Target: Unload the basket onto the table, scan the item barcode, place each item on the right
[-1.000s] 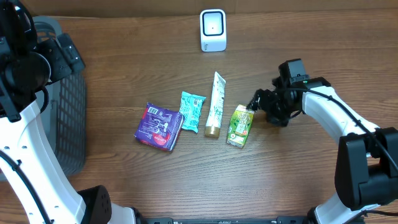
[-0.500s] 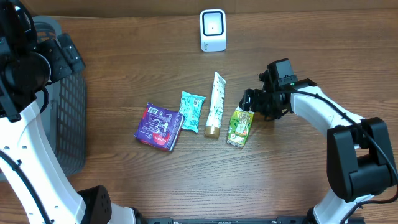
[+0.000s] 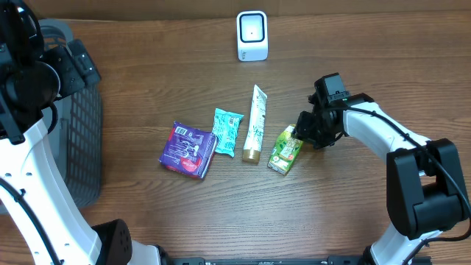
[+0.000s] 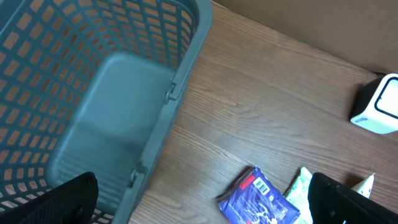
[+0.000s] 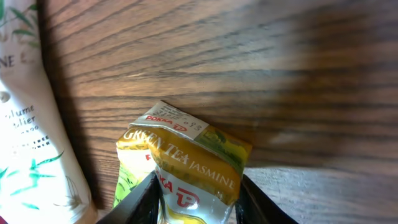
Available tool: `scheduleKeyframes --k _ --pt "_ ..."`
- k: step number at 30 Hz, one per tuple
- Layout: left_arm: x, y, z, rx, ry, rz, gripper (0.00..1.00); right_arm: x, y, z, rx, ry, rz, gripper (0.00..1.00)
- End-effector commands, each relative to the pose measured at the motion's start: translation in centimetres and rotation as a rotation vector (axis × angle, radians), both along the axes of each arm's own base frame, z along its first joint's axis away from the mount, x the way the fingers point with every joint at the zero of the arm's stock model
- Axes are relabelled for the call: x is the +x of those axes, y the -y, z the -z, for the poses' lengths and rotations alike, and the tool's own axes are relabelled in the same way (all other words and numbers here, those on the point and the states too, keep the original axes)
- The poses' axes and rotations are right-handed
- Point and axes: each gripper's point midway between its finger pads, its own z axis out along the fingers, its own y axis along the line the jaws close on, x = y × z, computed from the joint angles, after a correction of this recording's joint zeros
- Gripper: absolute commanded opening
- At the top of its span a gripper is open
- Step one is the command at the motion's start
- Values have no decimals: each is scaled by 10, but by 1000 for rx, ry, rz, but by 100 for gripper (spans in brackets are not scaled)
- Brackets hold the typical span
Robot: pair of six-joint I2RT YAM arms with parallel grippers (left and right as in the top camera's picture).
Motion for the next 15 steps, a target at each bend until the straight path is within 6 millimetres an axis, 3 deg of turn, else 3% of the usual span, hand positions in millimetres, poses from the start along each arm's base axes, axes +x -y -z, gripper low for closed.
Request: scheduleKeyframes --k 1,7,12,15 --pt "0 -1 1 8 -6 4 100 6 40 5 -119 -36 176 34" --pt "0 -1 1 9 -6 4 100 -4 74 3 -128 -142 325 30" --pt "0 -1 1 8 -6 4 100 -18 91 4 -135 -246 489 30" --pt "0 -1 1 8 -6 4 100 -16 97 3 -140 -238 477 31"
